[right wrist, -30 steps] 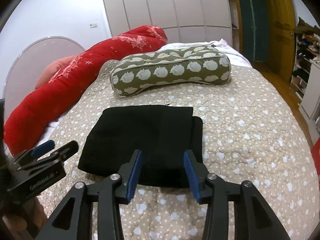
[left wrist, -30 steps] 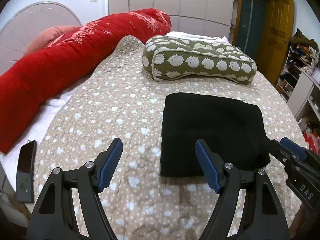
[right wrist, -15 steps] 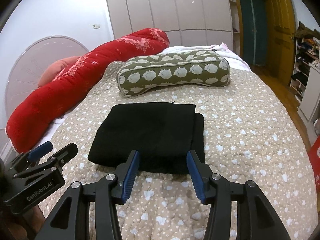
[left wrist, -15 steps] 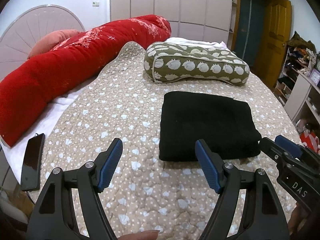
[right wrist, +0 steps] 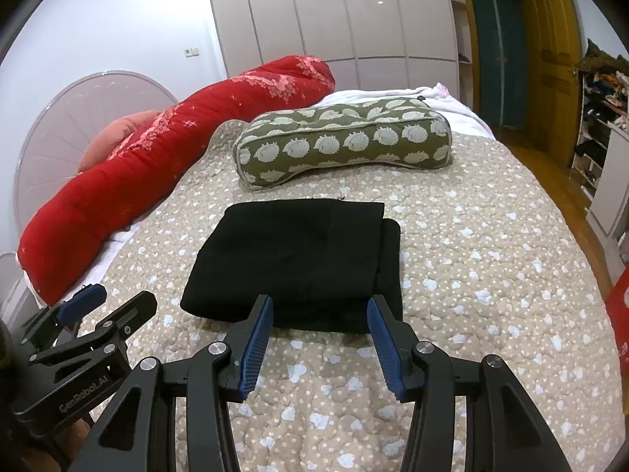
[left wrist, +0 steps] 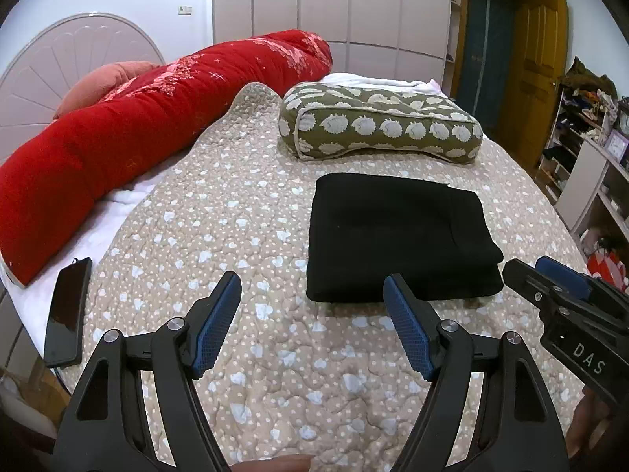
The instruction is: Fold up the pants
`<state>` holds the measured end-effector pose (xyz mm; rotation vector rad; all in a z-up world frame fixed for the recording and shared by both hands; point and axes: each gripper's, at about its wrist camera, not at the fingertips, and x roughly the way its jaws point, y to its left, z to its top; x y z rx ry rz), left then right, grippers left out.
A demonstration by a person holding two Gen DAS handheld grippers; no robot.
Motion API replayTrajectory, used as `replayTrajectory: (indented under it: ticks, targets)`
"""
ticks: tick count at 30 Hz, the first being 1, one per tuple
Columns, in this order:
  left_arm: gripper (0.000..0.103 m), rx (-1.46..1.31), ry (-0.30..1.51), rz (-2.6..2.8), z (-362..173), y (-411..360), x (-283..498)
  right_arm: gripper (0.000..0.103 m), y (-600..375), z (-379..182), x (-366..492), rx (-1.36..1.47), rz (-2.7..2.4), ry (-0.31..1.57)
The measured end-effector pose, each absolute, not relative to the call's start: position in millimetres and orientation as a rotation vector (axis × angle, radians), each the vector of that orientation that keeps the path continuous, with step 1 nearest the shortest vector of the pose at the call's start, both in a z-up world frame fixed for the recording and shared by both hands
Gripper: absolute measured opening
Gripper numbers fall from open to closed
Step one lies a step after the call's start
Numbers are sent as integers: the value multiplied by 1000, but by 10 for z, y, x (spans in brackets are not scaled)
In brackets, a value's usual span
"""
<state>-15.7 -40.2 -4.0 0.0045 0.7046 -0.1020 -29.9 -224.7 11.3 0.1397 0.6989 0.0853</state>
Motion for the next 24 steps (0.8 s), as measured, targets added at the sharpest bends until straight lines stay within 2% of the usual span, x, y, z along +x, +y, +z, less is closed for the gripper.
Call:
replayTrajectory:
  ticks: [24]
  targets:
    - [76, 11, 731, -142, -97, -446, -122, 48, -2311, 73, -308, 162, 96, 713]
